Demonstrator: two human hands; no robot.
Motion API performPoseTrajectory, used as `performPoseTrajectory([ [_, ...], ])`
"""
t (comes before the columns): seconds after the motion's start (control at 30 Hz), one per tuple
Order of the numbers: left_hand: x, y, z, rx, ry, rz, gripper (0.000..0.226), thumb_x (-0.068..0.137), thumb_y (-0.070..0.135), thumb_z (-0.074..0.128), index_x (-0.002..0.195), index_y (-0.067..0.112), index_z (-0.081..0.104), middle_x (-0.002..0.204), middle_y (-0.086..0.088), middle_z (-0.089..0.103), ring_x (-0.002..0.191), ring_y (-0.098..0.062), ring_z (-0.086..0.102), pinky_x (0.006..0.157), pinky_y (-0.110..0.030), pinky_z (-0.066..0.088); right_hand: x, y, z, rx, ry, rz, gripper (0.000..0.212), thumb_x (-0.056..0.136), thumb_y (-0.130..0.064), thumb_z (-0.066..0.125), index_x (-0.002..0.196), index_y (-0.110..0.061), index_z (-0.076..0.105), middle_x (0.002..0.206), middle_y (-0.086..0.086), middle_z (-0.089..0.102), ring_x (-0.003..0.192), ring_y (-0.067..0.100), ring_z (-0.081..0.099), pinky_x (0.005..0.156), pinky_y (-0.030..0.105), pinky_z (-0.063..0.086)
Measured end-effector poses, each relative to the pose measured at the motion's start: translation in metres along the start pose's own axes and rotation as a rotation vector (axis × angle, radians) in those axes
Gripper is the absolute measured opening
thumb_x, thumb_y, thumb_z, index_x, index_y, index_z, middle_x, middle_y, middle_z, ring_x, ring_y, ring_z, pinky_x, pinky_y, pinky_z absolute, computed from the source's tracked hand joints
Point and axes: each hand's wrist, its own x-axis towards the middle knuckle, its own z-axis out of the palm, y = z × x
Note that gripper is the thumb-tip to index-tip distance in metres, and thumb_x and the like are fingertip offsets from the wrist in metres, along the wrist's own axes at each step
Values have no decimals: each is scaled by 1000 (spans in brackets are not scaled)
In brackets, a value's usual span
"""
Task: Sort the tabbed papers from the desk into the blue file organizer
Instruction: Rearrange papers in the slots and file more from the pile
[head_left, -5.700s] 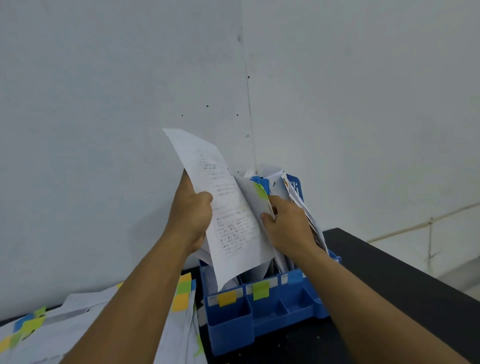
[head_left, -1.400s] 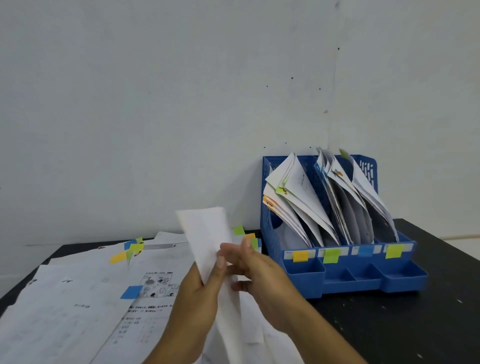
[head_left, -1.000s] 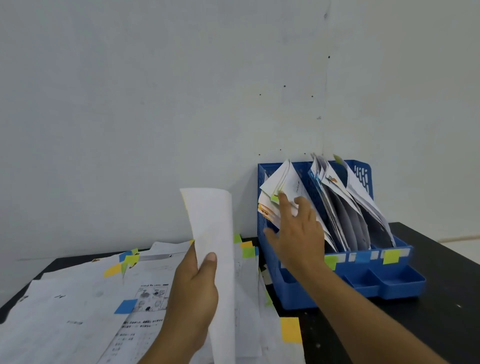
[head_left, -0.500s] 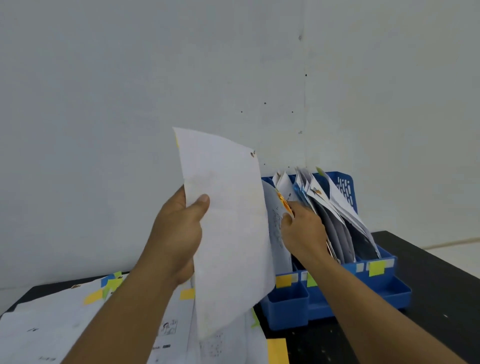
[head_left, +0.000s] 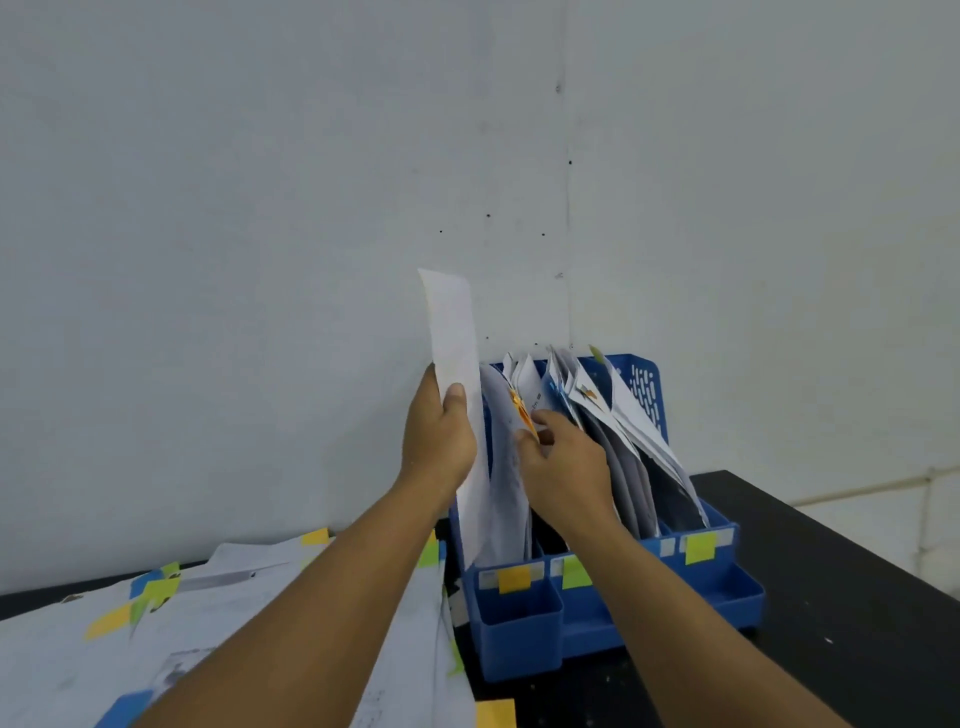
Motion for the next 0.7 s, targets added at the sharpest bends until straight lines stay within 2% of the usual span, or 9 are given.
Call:
performPoseTrajectory([
  [0.1,-7,-27,19,38,-2,-4,41,105,19,33,145,20,38,138,1,51,122,-13,48,98,-23,35,-1,2,-4,40,-8,-3,39,99,-40,54,134,-23,57,119,-3,66,104,13,62,91,35,54],
  [0.2,-11,-44,33,36,42,-21,40,105,19,34,145,17,40,135,-3,54,123,-19,51,97,-25,38,-3,5,-3,58,-27,-17,42,98,-43,55,134,-22,56,120,-1,66,105,13,62,92,36,54],
  [0.3,-9,-42,40,7,94,5,41,105,19,34,145,17,39,134,0,54,117,-9,49,93,-19,35,-3,6,0,84,-30,-8,47,96,-47,57,137,-23,54,122,-1,64,106,12,61,93,38,54],
  [0.37,-11,-44,42,30,87,5,43,105,20,34,147,18,36,134,1,53,115,-8,48,92,-17,35,-3,6,0,94,-17,-5,49,95,-47,58,138,-24,53,124,0,64,107,13,61,94,40,54],
  [0.43,-20,-58,42,49,68,-45,45,105,20,34,149,17,31,137,-3,52,120,-17,50,93,-20,35,-2,6,0,84,-12,-6,50,95,-47,59,139,-23,52,126,0,63,109,13,60,96,40,53],
  [0.5,-32,-75,40,45,53,-112,44,105,19,34,149,17,29,137,-7,51,116,-19,50,92,-22,35,-2,6,-2,61,-11,-19,51,95,-46,59,140,-23,51,129,0,61,113,14,59,97,39,52],
  [0.57,-42,-86,37,44,45,-175,40,104,18,36,144,15,35,134,-7,53,110,-17,50,91,-24,38,-3,6,-1,11,-6,-57,50,95,-46,60,139,-23,52,132,-2,58,116,13,56,98,36,50],
  [0.7,-53,-87,28,112,-7,-252,39,102,26,40,140,15,45,130,-7,58,114,-25,55,99,-40,46,-8,7,5,-91,46,-153,45,94,-46,62,133,-25,54,129,-2,54,109,15,56,89,34,50],
])
